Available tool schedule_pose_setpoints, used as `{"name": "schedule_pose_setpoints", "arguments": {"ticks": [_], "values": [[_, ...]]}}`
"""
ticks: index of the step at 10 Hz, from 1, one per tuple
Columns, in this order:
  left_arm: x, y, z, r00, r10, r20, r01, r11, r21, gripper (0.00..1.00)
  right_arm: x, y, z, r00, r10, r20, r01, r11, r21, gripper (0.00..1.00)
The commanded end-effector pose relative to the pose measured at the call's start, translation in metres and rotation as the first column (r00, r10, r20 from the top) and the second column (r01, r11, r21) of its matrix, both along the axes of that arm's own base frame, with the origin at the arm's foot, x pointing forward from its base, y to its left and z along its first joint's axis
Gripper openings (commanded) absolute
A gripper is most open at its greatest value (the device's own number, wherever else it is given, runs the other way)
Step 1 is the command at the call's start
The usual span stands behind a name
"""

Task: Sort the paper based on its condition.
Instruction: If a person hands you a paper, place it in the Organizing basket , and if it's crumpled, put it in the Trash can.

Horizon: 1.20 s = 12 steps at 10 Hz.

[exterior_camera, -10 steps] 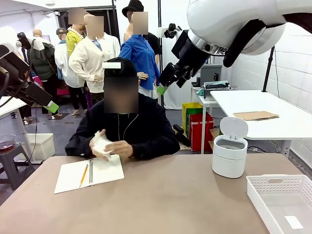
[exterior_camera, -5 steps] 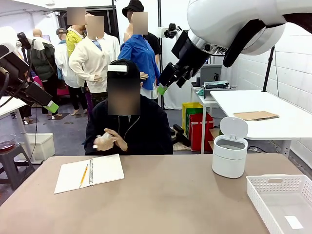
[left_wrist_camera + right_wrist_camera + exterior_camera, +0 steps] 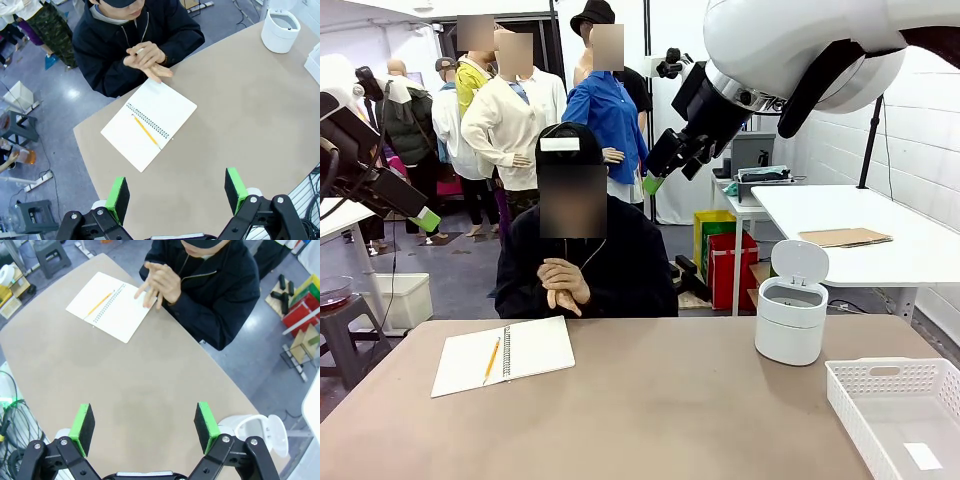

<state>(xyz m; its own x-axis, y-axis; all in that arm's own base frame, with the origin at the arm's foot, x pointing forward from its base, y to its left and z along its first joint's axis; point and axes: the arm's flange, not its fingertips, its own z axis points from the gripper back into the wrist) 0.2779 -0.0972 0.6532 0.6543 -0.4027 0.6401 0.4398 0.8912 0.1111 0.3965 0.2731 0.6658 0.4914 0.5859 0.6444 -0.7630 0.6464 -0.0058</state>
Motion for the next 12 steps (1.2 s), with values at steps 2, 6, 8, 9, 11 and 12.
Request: {"name": "schedule_pose_setpoints", "arguments": {"ticks": [2,6,8,9,11,12], "values": [[-0.0004,-0.0003,0.0004,1.0,0.0,0.001,0.0,1.0,0.0,1.0,0.0002,-0.0008,0.0011,1.0,0.001,0.0,-0.001,1.0,0.004,1.0],[-0.0004,-0.0003,0.0004,1.0,0.0,0.001,0.0,1.0,0.0,1.0,0.0002,-0.0008,0.0011,1.0,0.001,0.0,-0.001,1.0,0.004,1.0],[-0.0004,-0.0003,0.0004,1.0,0.0,0.001,0.0,1.0,0.0,1.0,0.0002,-0.0008,0.0011,1.0,0.001,0.0,-0.001,1.0,0.004,1.0],[-0.0004,-0.0003,0.0004,1.0,0.0,0.001,0.0,1.0,0.0,1.0,0.0002,-0.0008,0.0011,1.0,0.001,0.0,-0.001,1.0,0.004,1.0],[-0.0004,-0.0003,0.0004,1.0,0.0,0.001,0.0,1.0,0.0,1.0,0.0002,-0.0008,0.0011,1.0,0.001,0.0,-0.001,1.0,0.004,1.0],[-0.0004,-0.0003,0.0004,1.0,0.0,0.001,0.0,1.0,0.0,1.0,0.0002,-0.0008,0.0011,1.0,0.001,0.0,-0.001,1.0,0.004,1.0]]}}
